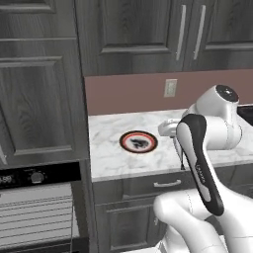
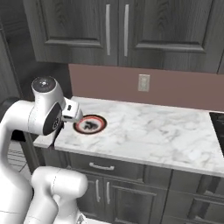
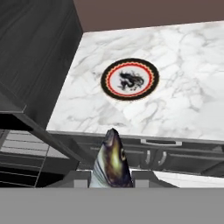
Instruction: Take the fish from the oven and place it on the plate on the counter.
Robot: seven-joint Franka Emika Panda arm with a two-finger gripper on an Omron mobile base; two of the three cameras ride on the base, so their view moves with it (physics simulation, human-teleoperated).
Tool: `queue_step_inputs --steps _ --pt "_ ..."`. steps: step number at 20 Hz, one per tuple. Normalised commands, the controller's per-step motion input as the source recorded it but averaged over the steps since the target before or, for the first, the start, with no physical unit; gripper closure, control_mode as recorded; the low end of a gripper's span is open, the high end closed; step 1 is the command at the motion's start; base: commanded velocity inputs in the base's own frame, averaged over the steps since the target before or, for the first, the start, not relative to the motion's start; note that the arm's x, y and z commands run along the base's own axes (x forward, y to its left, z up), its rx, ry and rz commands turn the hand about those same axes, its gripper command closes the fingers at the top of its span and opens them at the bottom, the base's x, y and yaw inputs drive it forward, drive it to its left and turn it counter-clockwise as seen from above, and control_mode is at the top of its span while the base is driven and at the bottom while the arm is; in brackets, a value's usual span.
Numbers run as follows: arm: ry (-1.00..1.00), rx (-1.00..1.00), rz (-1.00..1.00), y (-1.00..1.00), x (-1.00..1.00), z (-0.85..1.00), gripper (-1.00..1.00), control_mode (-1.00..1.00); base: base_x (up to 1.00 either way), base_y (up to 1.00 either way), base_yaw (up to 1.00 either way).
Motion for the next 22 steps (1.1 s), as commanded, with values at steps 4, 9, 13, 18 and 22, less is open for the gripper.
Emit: queue_step_inputs --steps 4,9,13,18,22 --pt "0.00 0.00 0.00 0.00 0.00 0.00 1.00 1.00 0.32 -0.24 0.00" --pt "0.00 0.00 0.00 0.00 0.00 0.00 1.00 1.00 0.65 0.00 0.00" --pt "0.00 0.00 0.00 0.00 0.00 0.00 1.00 1.00 0.69 0.00 0.00" --pt "0.00 0.00 0.00 0.00 0.00 0.00 1.00 1.00 0.38 0.00 0.00" --pt "0.00 0.00 0.00 0.00 0.00 0.00 1.00 1.00 0.09 0.00 0.00"
